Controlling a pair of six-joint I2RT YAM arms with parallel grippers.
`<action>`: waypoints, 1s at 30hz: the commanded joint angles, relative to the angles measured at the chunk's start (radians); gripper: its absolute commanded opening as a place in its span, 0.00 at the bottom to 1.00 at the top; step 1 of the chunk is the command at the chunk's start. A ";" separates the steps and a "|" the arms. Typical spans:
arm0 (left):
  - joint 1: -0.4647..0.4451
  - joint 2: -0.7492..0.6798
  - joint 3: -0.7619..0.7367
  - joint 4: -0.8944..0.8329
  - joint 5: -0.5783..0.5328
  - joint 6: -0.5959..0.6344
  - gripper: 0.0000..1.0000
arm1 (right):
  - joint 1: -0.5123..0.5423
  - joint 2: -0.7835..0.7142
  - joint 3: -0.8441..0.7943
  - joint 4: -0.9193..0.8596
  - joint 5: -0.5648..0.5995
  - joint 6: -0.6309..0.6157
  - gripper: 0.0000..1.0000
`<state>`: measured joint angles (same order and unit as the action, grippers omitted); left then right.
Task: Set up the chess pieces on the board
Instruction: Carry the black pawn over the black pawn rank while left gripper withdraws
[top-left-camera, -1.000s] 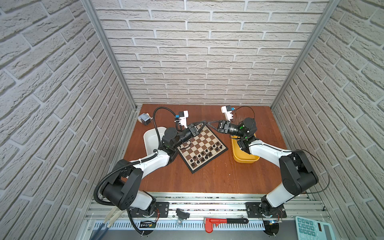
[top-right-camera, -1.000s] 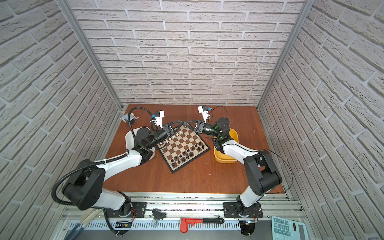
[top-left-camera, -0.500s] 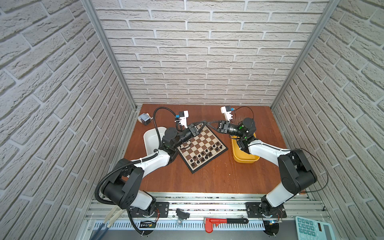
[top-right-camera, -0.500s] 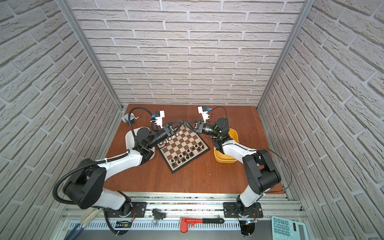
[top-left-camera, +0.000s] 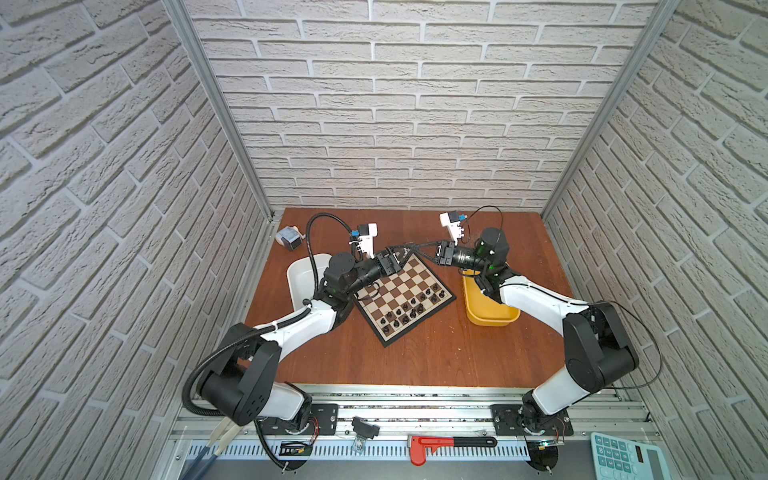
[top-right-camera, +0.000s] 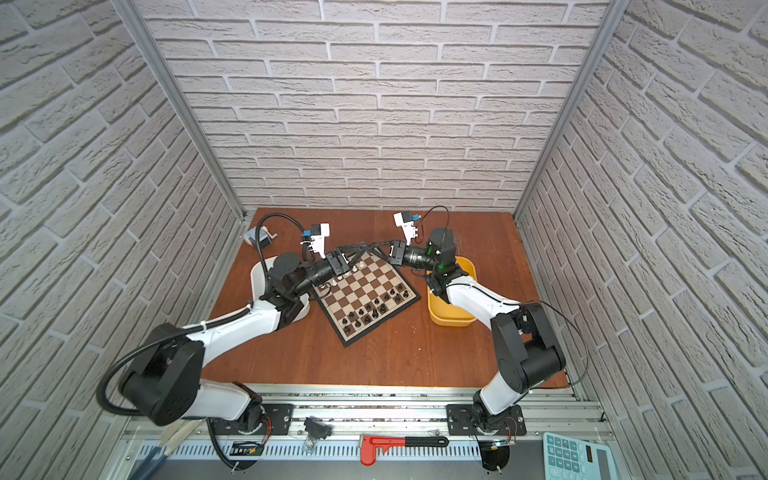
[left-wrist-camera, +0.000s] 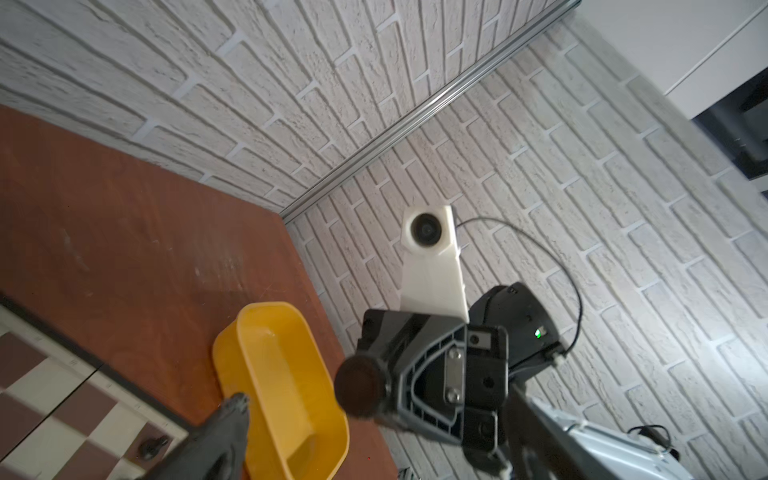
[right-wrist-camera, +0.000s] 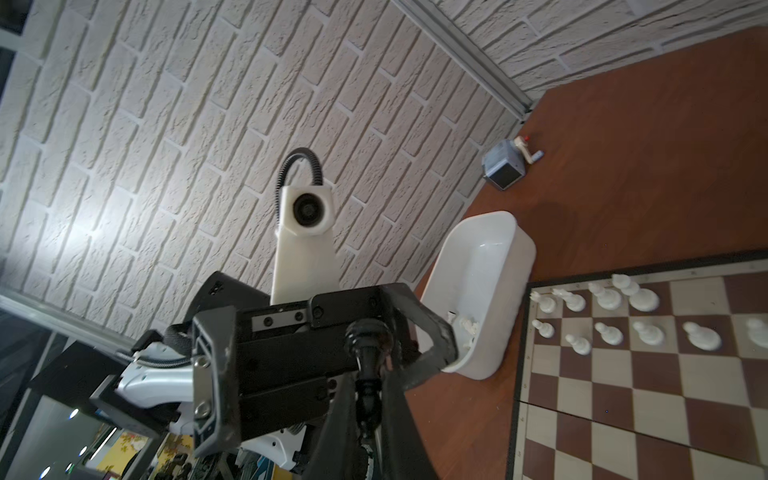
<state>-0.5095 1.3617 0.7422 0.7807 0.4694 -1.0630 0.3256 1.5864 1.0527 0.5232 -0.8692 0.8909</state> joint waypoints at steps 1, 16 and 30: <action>0.033 -0.160 0.051 -0.311 -0.049 0.325 0.98 | -0.010 -0.073 0.176 -0.651 0.208 -0.445 0.07; 0.034 -0.489 -0.135 -0.691 0.009 0.960 0.98 | 0.187 0.091 0.439 -1.501 0.873 -0.794 0.06; 0.020 -0.512 -0.158 -0.718 0.088 0.988 0.98 | 0.294 0.309 0.495 -1.497 0.945 -0.797 0.06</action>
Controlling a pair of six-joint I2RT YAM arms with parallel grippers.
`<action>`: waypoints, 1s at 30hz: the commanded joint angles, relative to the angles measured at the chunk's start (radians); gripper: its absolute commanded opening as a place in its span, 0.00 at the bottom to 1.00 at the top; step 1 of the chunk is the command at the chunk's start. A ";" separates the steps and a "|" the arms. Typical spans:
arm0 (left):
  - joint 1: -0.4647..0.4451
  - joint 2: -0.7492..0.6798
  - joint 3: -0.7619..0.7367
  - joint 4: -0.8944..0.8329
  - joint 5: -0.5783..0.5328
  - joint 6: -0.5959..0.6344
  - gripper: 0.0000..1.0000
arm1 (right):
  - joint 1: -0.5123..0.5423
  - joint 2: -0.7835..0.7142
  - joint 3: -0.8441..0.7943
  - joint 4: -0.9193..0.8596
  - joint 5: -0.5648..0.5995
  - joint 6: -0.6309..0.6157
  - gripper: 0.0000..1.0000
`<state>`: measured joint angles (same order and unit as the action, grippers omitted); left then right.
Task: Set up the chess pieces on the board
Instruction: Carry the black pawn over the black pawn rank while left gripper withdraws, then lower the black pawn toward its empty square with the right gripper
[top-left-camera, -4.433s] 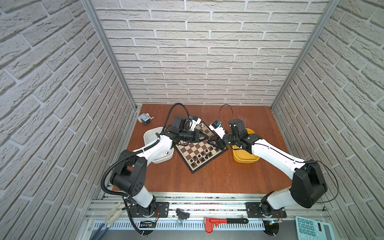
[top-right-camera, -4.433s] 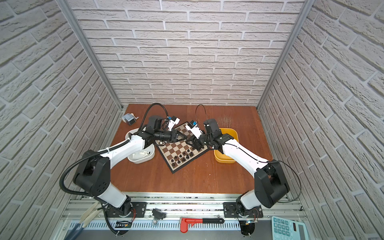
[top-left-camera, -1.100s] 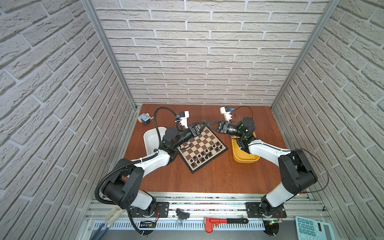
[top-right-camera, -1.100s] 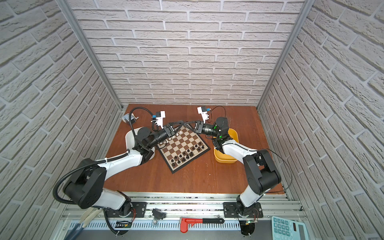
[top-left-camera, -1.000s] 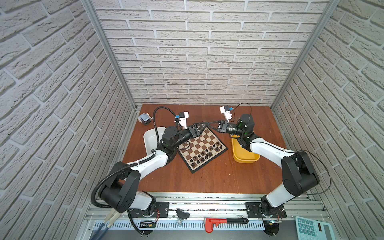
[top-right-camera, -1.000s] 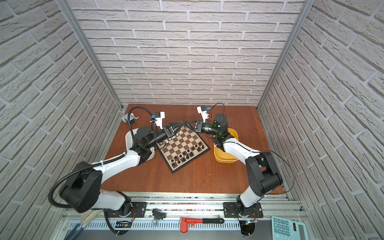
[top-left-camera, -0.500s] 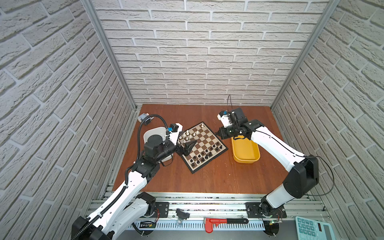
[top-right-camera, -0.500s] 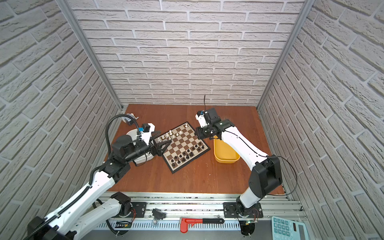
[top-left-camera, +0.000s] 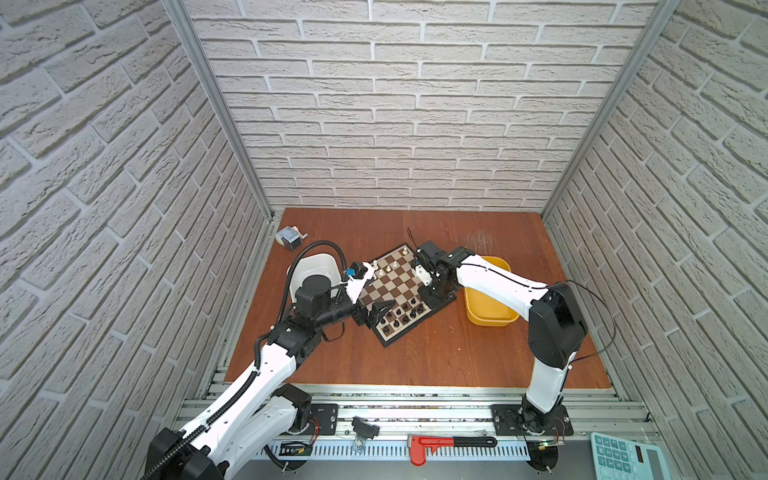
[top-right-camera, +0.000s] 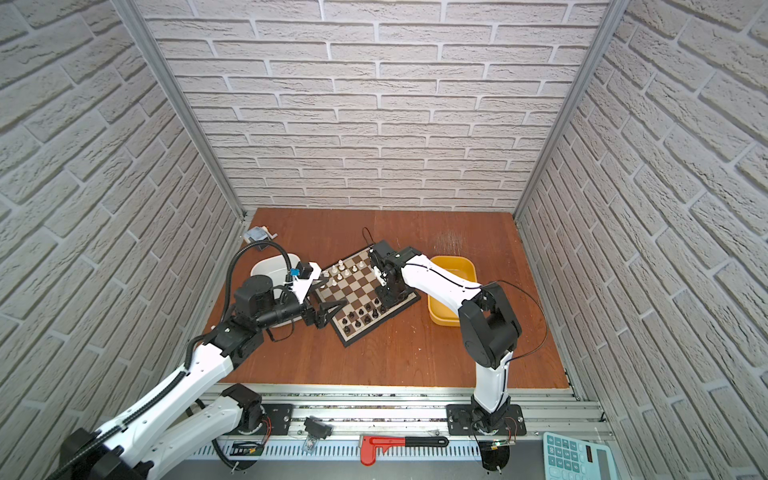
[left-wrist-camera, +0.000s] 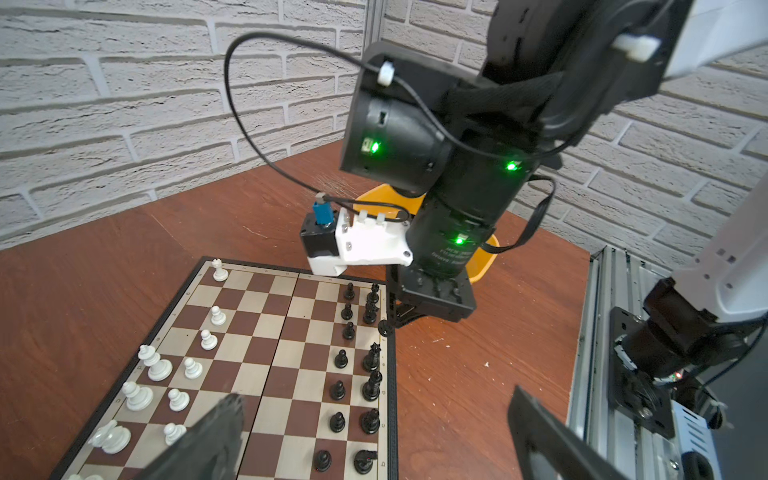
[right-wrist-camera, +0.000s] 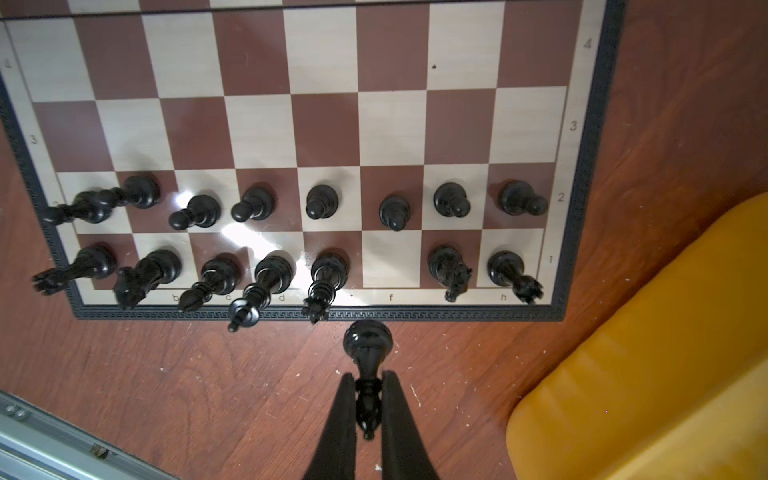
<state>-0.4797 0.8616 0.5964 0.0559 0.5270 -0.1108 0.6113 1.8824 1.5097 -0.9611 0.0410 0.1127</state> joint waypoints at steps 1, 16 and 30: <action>-0.011 -0.012 -0.011 0.007 0.027 0.034 0.98 | 0.010 0.023 0.041 -0.013 0.038 -0.021 0.06; -0.010 -0.026 -0.011 0.012 -0.008 0.042 0.98 | 0.013 0.127 0.089 -0.025 0.057 -0.043 0.06; -0.010 -0.037 -0.013 0.015 -0.028 0.035 0.98 | 0.013 0.158 0.100 -0.016 0.053 -0.048 0.10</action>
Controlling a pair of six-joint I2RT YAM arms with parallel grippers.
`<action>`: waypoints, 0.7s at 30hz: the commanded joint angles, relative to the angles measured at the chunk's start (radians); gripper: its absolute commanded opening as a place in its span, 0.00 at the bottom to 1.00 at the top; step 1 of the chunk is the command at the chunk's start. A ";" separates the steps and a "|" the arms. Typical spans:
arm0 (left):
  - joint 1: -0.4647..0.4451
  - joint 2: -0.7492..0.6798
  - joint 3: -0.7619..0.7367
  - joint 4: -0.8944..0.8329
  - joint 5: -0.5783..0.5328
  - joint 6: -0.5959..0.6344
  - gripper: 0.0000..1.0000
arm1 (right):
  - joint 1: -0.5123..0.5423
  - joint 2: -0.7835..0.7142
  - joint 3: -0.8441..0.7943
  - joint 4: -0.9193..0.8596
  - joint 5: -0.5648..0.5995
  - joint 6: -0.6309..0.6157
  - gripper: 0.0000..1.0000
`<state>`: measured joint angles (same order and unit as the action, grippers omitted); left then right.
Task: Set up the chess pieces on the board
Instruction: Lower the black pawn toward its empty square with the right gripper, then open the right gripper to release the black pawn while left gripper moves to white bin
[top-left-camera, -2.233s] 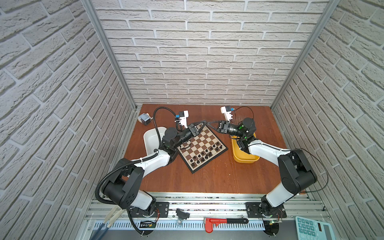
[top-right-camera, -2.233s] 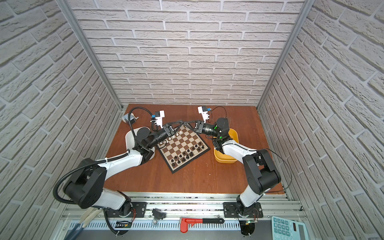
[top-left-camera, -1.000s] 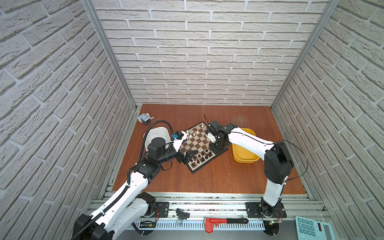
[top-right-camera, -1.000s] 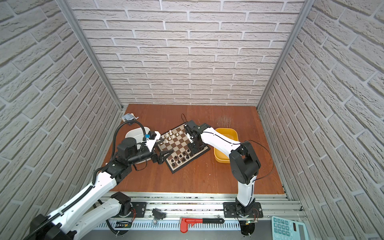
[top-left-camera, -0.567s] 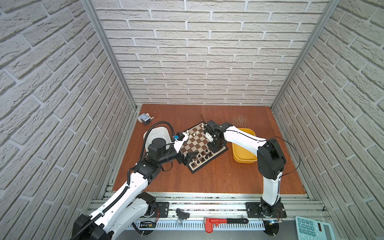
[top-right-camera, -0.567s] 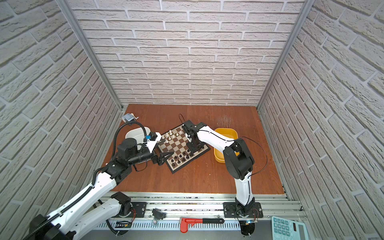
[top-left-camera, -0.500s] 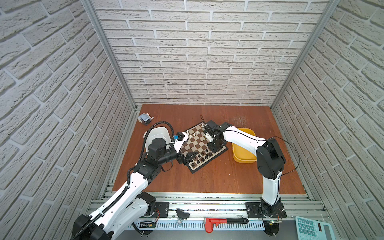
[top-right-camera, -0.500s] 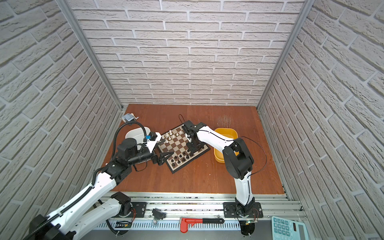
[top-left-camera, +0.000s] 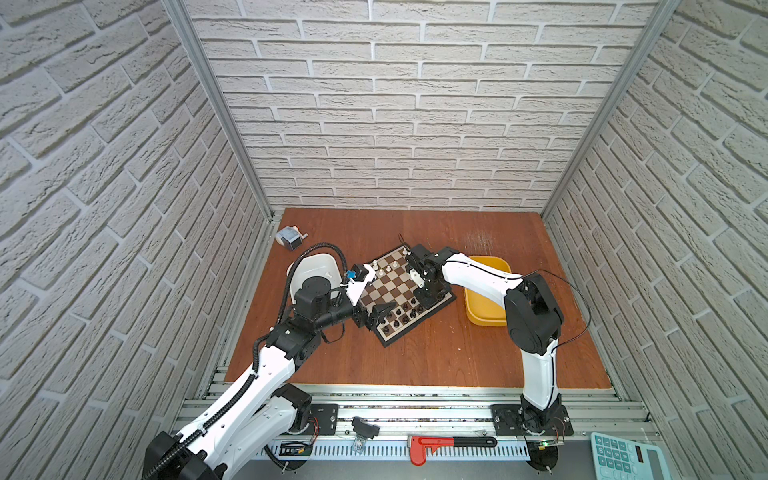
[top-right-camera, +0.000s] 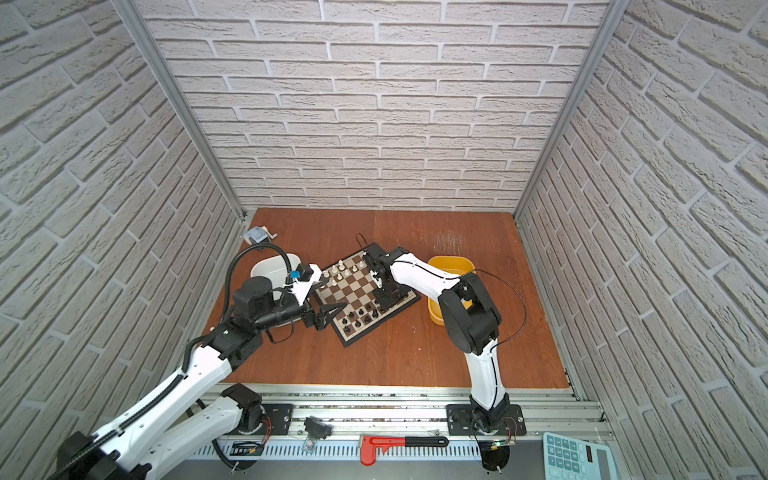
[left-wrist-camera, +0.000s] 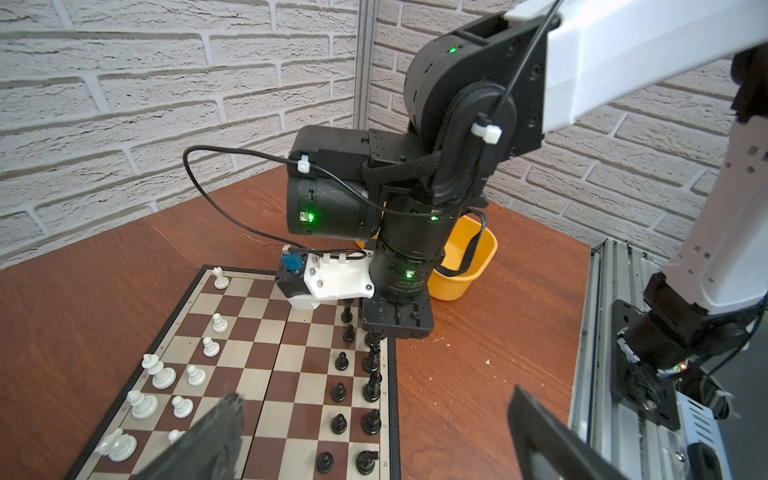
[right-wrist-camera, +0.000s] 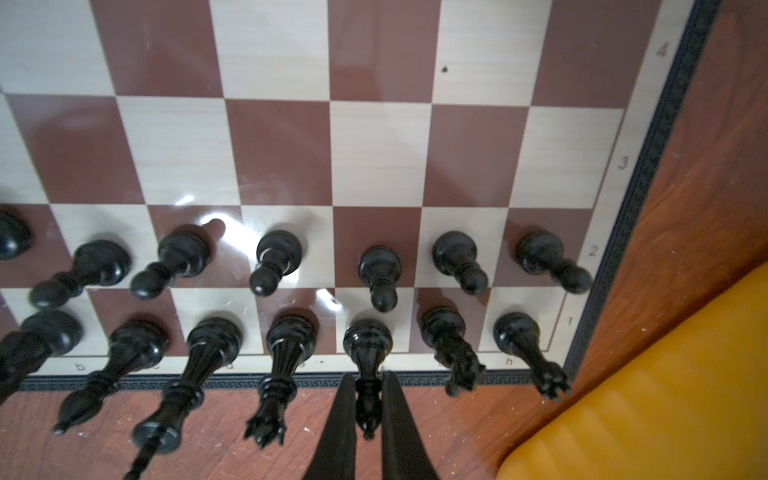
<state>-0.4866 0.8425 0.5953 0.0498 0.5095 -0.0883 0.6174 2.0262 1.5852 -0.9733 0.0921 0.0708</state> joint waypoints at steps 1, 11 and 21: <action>-0.002 -0.016 -0.010 0.022 -0.012 0.015 0.98 | 0.007 0.017 0.027 -0.005 0.004 -0.007 0.11; -0.001 -0.017 -0.009 0.019 -0.052 0.005 0.98 | 0.007 0.015 0.071 -0.007 0.011 -0.005 0.24; 0.158 0.084 0.063 -0.091 -0.369 -0.287 0.98 | -0.009 -0.149 0.147 0.077 0.021 0.016 0.37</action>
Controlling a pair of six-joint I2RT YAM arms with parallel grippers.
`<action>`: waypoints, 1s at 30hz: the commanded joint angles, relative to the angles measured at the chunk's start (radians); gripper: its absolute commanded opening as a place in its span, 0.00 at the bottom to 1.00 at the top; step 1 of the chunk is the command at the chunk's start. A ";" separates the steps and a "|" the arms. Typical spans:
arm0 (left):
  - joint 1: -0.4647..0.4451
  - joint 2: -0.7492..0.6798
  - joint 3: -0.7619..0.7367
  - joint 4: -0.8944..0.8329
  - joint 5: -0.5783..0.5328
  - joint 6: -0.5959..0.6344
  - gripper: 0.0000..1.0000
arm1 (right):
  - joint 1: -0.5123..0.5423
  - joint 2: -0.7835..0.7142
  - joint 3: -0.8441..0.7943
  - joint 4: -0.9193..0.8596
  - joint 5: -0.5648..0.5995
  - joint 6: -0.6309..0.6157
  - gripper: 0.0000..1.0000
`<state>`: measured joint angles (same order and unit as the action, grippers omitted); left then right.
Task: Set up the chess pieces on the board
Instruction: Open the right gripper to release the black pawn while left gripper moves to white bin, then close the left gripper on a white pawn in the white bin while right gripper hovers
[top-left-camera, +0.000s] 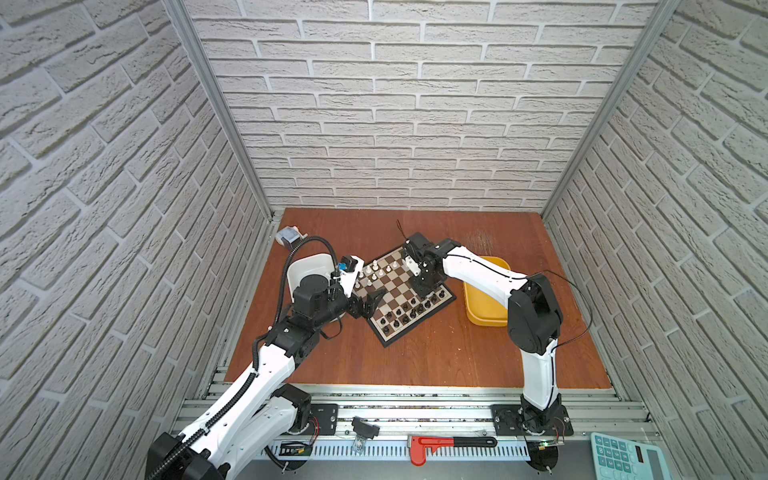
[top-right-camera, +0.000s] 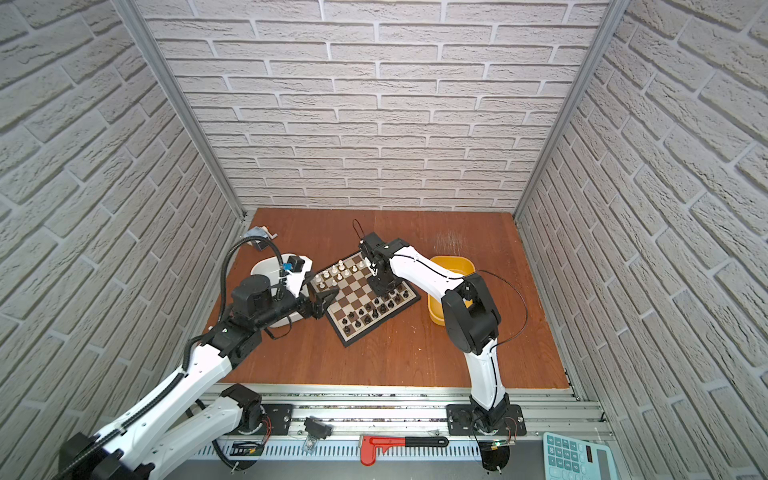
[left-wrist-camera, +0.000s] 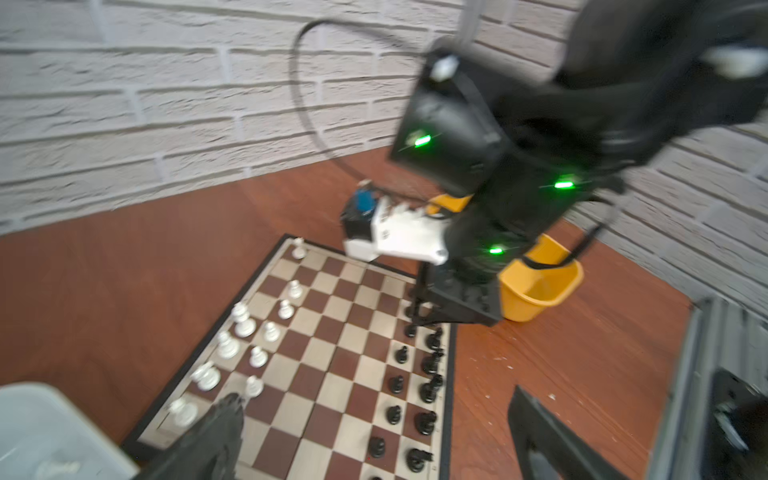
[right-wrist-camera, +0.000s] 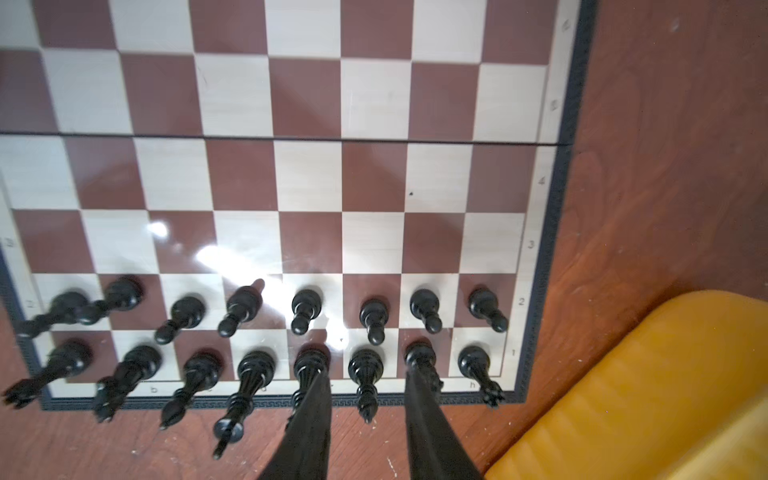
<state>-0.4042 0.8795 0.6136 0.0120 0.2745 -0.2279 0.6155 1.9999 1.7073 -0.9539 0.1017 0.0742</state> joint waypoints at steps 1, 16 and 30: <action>0.112 0.071 0.053 -0.080 -0.133 -0.195 0.98 | -0.009 -0.142 0.015 0.077 0.004 0.013 0.39; 0.328 0.678 0.416 -0.326 -0.330 -0.534 0.54 | -0.010 -0.261 -0.143 0.428 -0.292 -0.012 0.53; 0.334 1.012 0.720 -0.549 -0.367 -0.693 0.38 | -0.013 -0.323 -0.244 0.516 -0.355 -0.027 0.55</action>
<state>-0.0731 1.8732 1.2999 -0.4793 -0.0772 -0.8783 0.6056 1.7199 1.4651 -0.4870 -0.2272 0.0643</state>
